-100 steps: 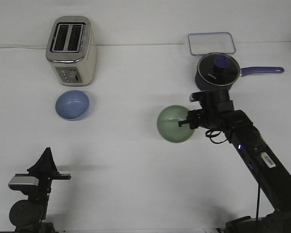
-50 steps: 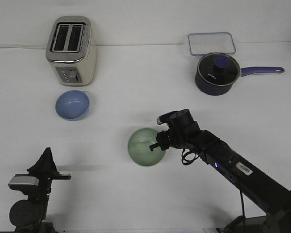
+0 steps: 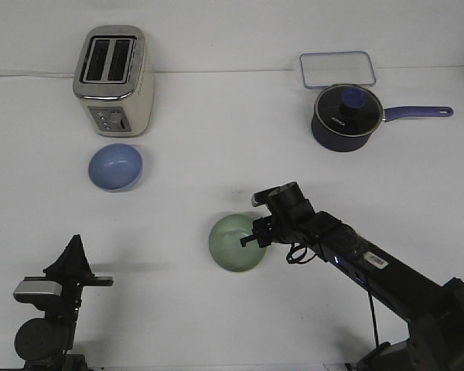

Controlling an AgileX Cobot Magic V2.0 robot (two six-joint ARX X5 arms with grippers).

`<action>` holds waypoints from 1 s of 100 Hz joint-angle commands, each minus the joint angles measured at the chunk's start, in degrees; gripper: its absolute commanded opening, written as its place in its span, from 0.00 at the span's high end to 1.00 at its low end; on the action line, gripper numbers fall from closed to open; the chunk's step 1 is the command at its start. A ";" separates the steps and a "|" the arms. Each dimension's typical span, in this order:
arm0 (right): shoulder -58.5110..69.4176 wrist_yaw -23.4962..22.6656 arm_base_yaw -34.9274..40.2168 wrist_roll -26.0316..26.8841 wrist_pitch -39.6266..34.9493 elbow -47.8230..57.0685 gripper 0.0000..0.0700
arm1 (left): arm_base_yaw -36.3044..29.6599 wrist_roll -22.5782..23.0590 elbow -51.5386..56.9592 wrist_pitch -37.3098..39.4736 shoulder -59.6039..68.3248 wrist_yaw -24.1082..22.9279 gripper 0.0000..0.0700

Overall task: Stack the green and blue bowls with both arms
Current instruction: 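Carry the green bowl toward the table center and lower it, then open the right gripper and withdraw it toward the robot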

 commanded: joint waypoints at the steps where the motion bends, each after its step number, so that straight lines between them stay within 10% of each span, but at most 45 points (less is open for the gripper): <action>1: 1.05 0.00 0.70 0.35 0.57 0.37 0.98 | 0.09 -0.31 -1.11 0.61 -0.09 -0.13 0.98; 18: 1.05 -0.04 0.81 1.05 0.85 0.37 0.93 | 0.09 -0.31 -1.11 0.61 -0.09 -0.13 0.98; 38: 0.76 -0.39 0.81 1.68 1.01 0.39 0.24 | 0.09 -0.31 -1.11 0.61 -0.09 -0.13 0.98; 80: -10.88 0.17 -7.10 -1.70 -1.75 0.81 0.23 | 0.09 -0.31 -1.11 0.61 -0.09 -0.13 0.98; 100: -19.87 7.41 -15.98 -7.87 -4.46 0.81 0.23 | 0.09 -0.33 -1.11 0.59 -0.09 -0.13 0.98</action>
